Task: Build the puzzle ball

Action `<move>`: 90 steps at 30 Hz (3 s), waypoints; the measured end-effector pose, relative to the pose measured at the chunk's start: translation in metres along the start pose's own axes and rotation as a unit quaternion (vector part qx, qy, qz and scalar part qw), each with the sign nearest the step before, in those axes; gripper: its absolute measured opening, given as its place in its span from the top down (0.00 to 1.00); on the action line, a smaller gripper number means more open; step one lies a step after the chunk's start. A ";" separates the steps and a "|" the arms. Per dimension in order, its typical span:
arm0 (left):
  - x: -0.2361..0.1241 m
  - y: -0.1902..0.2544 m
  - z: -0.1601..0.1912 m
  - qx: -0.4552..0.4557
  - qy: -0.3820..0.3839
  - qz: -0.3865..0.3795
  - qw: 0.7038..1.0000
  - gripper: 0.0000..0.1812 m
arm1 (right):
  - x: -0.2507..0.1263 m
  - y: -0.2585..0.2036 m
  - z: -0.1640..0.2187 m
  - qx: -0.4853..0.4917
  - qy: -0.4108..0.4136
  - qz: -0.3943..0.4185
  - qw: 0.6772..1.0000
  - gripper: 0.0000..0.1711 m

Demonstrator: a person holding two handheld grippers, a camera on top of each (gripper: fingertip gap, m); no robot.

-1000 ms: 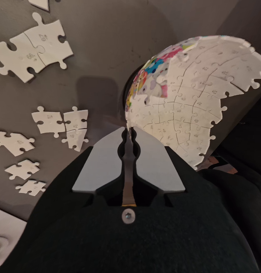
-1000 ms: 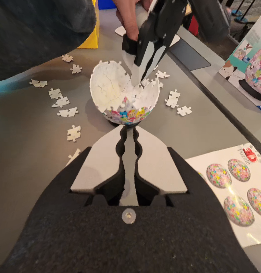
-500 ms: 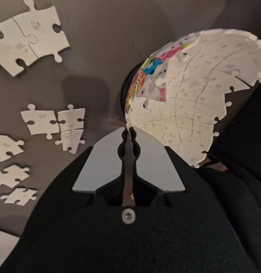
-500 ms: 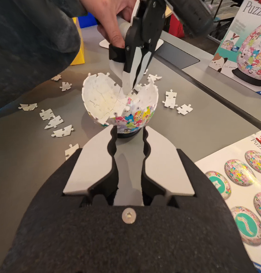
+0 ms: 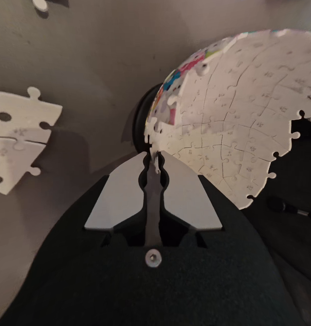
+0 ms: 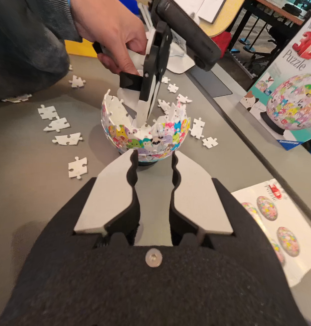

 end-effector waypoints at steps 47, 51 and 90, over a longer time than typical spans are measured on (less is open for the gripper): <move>-0.014 0.023 0.036 0.050 0.207 0.016 0.977 0.86 | 0.051 -0.003 0.008 -0.018 -0.080 -0.065 0.994 0.38; -0.016 0.043 0.032 0.193 0.192 -0.096 0.957 0.92 | 0.050 -0.003 0.006 -0.022 -0.085 -0.067 0.994 0.38; 0.028 0.048 -0.008 0.370 -0.016 -0.244 0.896 1.00 | 0.052 -0.001 -0.007 -0.030 -0.123 -0.064 0.990 0.35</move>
Point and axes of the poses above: each gripper's, where its closed fingertips meet, x out along the fingers, z out of its underside, y = z × x across the jaws, the point moved 8 cm from there along -x, back along the fingers, and after that the axes turned 11 degrees about -y, right-handed, at the moved point
